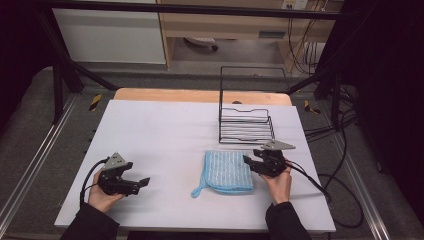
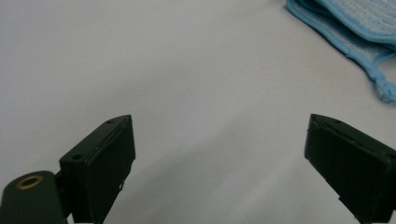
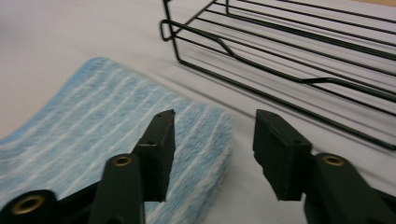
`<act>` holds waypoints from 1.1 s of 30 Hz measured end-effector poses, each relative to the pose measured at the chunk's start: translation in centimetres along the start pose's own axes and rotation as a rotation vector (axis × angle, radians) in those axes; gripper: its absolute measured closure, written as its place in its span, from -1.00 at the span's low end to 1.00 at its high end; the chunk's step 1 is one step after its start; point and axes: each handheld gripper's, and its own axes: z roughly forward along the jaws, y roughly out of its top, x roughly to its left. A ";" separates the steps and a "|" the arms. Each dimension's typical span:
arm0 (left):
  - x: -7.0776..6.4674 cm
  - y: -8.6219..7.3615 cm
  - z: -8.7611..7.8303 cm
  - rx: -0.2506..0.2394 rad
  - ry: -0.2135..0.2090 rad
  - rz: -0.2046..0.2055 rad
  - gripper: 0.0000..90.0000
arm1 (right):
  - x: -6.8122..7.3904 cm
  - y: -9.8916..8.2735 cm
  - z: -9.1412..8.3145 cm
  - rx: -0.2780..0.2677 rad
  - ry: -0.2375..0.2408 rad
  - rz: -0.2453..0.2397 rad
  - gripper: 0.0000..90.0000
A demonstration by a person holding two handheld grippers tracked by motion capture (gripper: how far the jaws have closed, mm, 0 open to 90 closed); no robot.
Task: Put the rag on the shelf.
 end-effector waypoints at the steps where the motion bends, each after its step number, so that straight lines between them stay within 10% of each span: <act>1: -0.2 0.2 0.0 0.000 -0.001 0.001 -0.81 | 0.0 0.0 0.0 0.000 0.000 0.000 0.01; 13: -5.6 3.9 2.5 0.041 -0.054 0.017 -0.60 | 1.8 -3.4 -3.8 0.054 0.074 0.024 -0.18; 25: -12.0 7.1 7.9 0.127 -0.110 0.095 -0.09 | 2.2 -4.1 -3.1 0.096 0.066 0.078 0.16; 33: -13.8 7.2 10.7 0.169 -0.159 0.099 0.01 | 2.4 -4.5 -2.4 0.129 0.059 0.086 0.21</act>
